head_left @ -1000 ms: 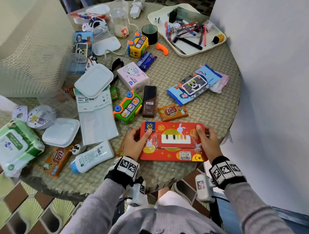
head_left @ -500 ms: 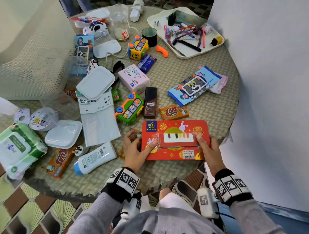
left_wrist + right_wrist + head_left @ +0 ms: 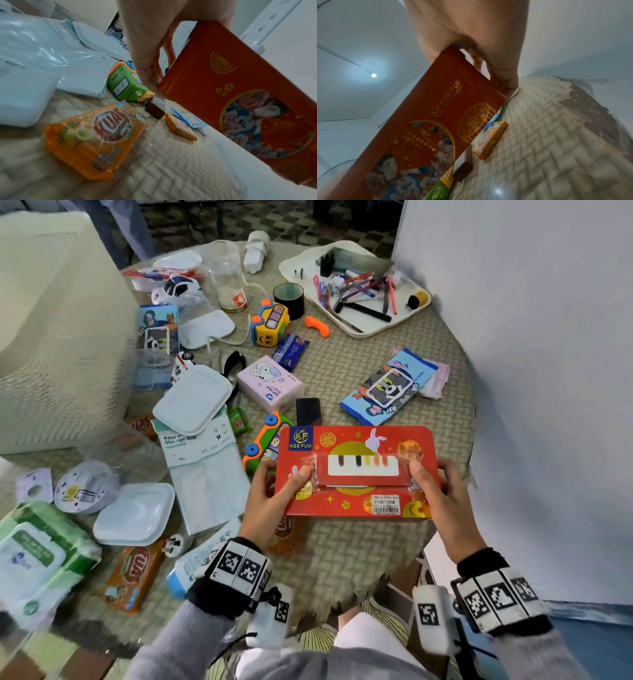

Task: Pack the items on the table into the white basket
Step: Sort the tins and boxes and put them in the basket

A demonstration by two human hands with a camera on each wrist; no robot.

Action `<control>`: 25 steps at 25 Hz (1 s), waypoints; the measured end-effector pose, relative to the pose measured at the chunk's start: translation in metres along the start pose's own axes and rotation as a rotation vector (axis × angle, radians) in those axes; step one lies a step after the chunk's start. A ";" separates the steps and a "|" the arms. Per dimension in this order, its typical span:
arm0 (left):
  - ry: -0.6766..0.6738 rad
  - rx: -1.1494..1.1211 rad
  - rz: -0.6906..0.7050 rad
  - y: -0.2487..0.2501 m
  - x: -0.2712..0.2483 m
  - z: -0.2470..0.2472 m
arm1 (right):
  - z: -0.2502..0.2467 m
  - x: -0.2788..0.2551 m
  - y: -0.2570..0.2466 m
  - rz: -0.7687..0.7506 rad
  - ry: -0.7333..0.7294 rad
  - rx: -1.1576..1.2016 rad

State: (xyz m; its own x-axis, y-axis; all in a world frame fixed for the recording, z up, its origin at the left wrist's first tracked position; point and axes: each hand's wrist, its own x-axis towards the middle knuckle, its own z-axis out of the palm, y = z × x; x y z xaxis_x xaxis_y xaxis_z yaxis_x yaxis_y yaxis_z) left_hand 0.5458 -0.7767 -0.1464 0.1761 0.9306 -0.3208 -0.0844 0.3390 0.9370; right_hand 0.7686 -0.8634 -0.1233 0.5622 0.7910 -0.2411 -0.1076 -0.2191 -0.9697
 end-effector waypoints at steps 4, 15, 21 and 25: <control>-0.050 0.042 -0.002 0.012 0.009 -0.036 | 0.037 -0.022 0.005 0.019 0.122 0.015; -0.189 0.138 0.004 0.048 0.022 -0.134 | 0.133 -0.092 0.005 -0.079 0.312 0.016; -0.238 0.068 -0.010 0.058 0.009 -0.155 | 0.155 -0.131 -0.004 -0.111 0.367 0.044; -0.288 0.017 0.009 0.064 -0.008 -0.174 | 0.169 -0.164 -0.003 -0.155 0.397 0.006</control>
State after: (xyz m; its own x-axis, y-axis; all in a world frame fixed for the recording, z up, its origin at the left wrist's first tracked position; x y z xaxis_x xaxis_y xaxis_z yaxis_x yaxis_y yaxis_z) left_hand 0.3686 -0.7391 -0.1082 0.4466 0.8555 -0.2620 -0.0710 0.3258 0.9428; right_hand 0.5378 -0.8956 -0.0868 0.8440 0.5328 -0.0605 -0.0013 -0.1107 -0.9939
